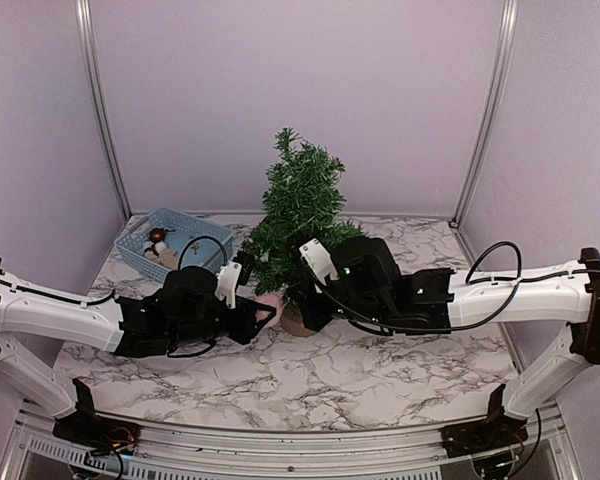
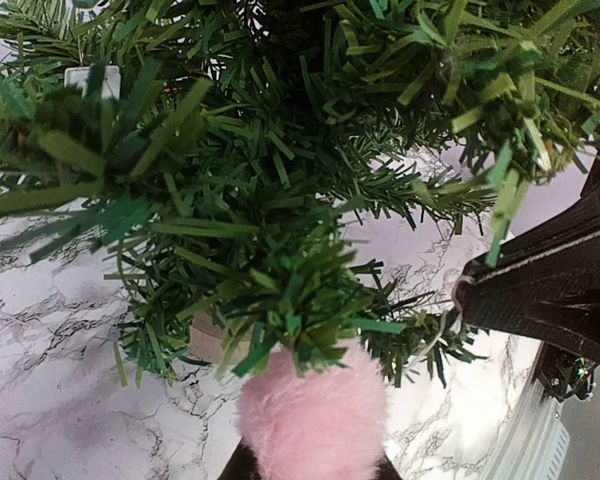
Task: Decorate the small christmas tree
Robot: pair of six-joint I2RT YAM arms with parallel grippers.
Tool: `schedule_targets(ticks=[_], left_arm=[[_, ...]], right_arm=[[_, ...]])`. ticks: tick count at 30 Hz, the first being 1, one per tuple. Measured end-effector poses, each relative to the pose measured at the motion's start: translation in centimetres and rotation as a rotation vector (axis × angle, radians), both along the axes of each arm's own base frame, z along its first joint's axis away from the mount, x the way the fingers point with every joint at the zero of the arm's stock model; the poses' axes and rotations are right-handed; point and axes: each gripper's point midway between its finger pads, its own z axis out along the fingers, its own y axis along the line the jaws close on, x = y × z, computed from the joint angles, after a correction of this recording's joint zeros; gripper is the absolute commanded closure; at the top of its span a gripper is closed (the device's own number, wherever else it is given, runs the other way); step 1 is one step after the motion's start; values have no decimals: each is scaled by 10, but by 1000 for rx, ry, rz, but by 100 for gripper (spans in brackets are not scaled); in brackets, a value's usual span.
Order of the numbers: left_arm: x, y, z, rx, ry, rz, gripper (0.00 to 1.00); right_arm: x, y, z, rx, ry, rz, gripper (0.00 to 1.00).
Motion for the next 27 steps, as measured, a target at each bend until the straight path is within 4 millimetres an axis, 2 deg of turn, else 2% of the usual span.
schedule_targets(ticks=[7,15,27], left_arm=[[0,0,0,0,0,0,100],[0,0,0,0,0,0,100],[0,0,0,6,-7,-5,100]], right_arm=[[-7,3,0,12,11,42,100],[-24,9,8,39,-8,114,100],[-41,20,1,24,-3,179,100]])
